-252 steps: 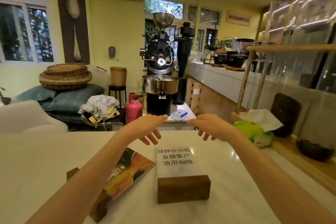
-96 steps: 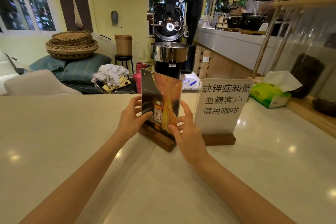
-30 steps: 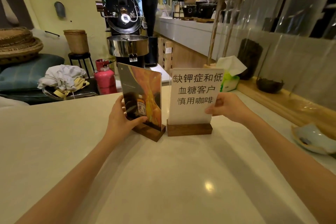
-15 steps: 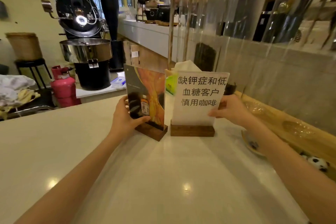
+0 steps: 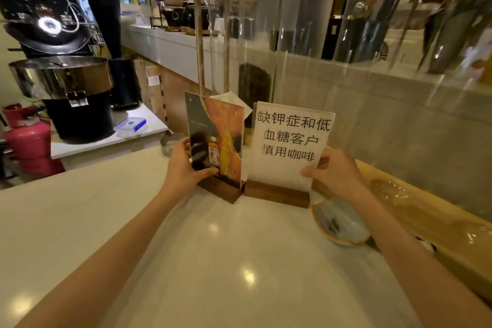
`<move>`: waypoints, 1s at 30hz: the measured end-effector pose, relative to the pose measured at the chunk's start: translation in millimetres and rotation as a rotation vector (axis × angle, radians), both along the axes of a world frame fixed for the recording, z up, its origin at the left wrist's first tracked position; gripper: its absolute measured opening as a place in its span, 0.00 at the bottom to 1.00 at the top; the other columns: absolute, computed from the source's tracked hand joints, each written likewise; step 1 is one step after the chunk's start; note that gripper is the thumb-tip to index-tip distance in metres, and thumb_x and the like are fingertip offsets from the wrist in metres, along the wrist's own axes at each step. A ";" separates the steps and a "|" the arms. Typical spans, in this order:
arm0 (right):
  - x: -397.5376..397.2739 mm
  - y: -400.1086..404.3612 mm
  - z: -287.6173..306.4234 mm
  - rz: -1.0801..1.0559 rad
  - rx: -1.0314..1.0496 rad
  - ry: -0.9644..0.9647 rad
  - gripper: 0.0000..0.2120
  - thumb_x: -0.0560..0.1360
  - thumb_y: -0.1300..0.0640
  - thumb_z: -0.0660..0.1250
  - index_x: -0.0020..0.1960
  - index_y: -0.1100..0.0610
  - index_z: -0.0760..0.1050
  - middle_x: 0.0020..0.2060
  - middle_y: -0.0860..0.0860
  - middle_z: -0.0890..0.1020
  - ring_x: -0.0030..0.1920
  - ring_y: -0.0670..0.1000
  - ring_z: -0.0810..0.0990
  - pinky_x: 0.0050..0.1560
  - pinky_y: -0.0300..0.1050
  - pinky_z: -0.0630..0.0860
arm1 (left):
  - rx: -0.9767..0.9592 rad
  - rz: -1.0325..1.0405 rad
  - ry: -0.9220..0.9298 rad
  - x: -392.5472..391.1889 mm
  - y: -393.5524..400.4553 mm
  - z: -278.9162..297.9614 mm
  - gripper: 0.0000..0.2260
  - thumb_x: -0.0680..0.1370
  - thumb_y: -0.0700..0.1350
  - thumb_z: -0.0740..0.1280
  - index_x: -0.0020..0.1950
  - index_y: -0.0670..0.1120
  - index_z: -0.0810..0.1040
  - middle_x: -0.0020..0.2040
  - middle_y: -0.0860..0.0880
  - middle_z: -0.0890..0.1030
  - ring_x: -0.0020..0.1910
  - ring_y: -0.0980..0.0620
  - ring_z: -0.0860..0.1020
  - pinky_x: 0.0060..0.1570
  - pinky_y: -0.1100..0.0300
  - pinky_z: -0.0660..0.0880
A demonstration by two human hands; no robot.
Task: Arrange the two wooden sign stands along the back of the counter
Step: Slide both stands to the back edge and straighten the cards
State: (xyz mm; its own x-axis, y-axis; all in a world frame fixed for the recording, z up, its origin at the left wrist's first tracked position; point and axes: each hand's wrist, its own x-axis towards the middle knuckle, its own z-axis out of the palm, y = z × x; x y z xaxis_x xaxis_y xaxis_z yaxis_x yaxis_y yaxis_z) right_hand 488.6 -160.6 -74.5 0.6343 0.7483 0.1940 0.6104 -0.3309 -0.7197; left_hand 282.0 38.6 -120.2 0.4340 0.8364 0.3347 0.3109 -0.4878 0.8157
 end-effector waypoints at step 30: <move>8.1 -16.3 -23.8 -0.248 0.096 -0.152 0.15 0.70 0.56 0.71 0.56 0.58 0.78 0.55 0.53 0.83 0.52 0.52 0.81 0.38 0.33 0.75 | 0.098 -0.169 0.106 100.1 21.1 -8.7 0.46 0.66 0.40 0.75 0.74 0.50 0.49 0.70 0.43 0.67 0.69 0.44 0.66 0.68 0.46 0.66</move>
State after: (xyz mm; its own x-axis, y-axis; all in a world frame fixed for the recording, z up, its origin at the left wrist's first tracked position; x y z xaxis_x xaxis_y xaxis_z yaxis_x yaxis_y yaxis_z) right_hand 496.7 -176.9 -98.3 0.7537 0.5478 0.3630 0.6227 -0.4186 -0.6611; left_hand 382.0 59.7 -128.9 0.6022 0.7144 0.3562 0.2991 -0.6156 0.7291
